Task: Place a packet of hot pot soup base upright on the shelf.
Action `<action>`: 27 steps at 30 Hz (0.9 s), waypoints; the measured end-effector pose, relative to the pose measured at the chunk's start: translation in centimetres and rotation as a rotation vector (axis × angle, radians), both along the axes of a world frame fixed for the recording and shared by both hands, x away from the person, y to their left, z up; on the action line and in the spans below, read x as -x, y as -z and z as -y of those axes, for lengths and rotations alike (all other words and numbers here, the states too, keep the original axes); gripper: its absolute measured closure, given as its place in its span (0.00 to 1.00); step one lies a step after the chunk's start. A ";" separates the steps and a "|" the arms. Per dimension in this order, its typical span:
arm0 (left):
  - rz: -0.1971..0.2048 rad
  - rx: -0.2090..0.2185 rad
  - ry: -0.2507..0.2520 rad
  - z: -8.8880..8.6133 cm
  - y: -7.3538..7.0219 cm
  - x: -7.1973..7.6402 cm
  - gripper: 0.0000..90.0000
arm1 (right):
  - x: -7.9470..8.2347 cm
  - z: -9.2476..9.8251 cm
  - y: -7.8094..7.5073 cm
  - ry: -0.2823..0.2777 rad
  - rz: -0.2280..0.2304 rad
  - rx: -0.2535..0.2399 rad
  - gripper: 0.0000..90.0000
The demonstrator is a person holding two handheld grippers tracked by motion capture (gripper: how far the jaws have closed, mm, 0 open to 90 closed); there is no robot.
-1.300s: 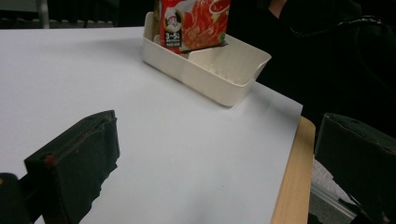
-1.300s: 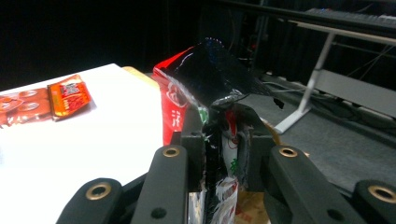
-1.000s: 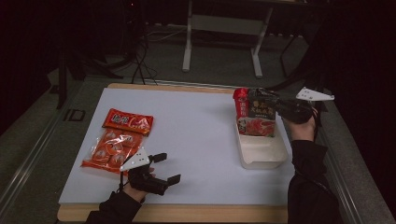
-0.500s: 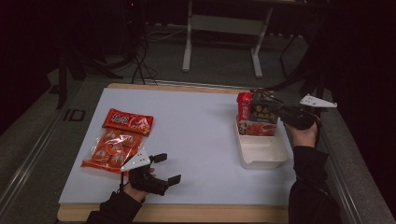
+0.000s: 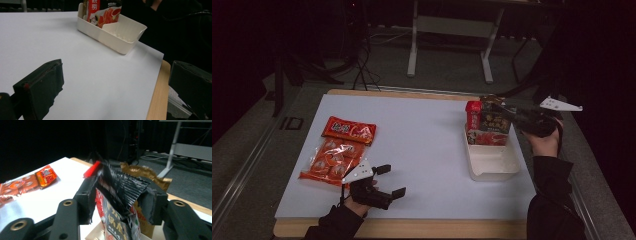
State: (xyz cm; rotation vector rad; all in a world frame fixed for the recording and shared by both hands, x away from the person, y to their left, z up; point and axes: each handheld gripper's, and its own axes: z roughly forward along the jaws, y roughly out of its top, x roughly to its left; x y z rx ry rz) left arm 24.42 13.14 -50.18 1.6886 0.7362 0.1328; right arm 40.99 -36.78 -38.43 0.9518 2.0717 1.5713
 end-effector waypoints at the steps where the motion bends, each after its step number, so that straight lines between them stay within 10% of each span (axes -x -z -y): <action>1: 0.001 -0.004 0.000 0.0 0.0 0.0 0.00 | 0.1 -0.1 -0.4 0.013 -0.001 0.003 0.49; 16: 0.058 -0.049 -0.012 -0.1 -0.4 -0.3 0.01 | 3.8 -2.9 -3.9 -0.002 0.073 -0.013 0.17; 27: 0.030 -0.052 0.061 -1.4 -3.0 -0.2 0.01 | 7.7 -5.6 -3.7 -0.104 0.097 -0.024 0.16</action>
